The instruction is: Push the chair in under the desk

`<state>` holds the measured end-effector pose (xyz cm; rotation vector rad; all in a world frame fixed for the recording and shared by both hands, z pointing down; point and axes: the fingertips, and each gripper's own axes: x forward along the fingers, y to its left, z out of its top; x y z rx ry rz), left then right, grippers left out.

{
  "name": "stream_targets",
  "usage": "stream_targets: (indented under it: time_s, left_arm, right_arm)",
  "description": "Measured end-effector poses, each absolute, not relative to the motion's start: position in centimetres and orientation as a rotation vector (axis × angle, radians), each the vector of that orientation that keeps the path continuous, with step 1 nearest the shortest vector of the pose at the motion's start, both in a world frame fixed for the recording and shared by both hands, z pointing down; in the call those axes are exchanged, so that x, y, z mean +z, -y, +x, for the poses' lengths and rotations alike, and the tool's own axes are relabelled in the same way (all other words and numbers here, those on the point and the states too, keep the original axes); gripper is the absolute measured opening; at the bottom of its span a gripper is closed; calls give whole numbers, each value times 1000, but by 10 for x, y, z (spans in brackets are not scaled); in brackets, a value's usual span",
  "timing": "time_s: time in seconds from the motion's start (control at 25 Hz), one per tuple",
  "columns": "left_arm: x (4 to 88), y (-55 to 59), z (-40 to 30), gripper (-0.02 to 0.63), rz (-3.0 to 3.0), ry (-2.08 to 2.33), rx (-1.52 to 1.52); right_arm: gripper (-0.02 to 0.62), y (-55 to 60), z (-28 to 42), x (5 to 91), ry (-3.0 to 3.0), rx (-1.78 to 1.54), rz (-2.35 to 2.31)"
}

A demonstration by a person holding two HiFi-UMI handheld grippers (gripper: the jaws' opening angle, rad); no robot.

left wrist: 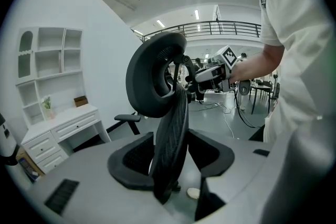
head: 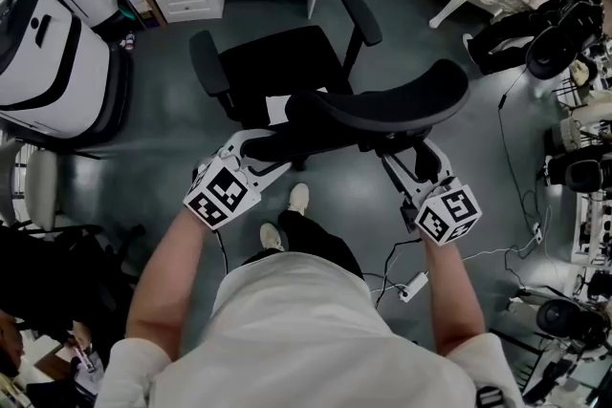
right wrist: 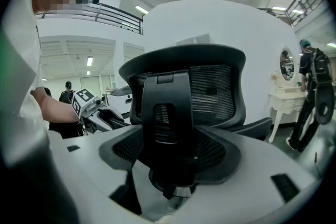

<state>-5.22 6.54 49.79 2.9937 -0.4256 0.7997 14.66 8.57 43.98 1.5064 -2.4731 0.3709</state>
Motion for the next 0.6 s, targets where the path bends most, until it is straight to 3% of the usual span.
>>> stream_targets:
  time_s: [0.6]
  left_arm:
    - [501, 15, -87, 232, 2918, 454, 856]
  right_arm:
    - [290, -17, 111, 438, 2481, 367, 1455]
